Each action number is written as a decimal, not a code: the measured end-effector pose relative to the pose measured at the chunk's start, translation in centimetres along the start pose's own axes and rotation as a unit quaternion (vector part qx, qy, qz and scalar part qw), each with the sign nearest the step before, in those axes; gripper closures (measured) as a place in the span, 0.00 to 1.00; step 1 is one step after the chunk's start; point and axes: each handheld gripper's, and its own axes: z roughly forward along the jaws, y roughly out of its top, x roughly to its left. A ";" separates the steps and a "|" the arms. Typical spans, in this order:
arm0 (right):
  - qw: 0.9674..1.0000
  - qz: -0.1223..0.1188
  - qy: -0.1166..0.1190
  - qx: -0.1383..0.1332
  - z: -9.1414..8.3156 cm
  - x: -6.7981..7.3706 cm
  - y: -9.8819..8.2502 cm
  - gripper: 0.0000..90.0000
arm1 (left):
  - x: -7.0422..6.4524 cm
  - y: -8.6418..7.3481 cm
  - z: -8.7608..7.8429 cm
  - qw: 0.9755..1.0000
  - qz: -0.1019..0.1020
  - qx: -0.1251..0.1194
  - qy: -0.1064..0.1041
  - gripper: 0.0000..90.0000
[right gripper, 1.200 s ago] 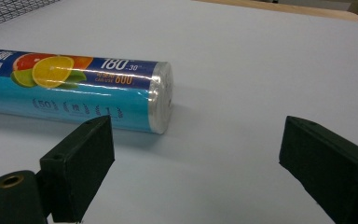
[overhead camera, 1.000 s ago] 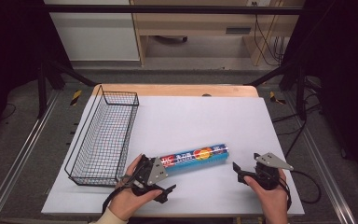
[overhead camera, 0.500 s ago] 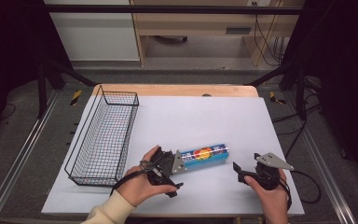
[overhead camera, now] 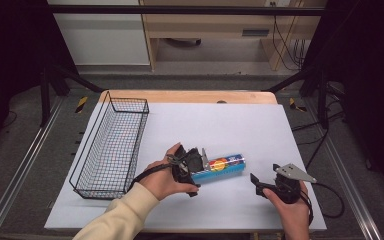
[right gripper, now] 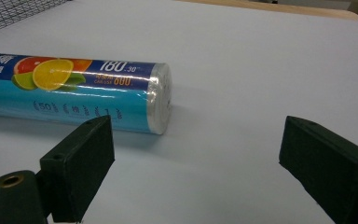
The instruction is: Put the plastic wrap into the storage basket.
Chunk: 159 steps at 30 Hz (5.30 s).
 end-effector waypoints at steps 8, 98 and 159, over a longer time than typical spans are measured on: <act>1.000 -0.003 0.001 0.001 0.1 0.0 0.0 0.12 | 1.0 -0.2 1.1 0.998 -0.028 -0.046 -0.013 0.09; 1.000 0.002 0.012 0.003 0.0 -0.2 0.0 0.12 | 2.1 0.3 4.2 0.994 -0.067 0.007 -0.088 0.36; 1.000 0.007 0.011 0.001 0.1 -0.1 0.0 0.12 | 8.9 -5.1 -9.1 0.976 -0.211 0.055 0.012 0.36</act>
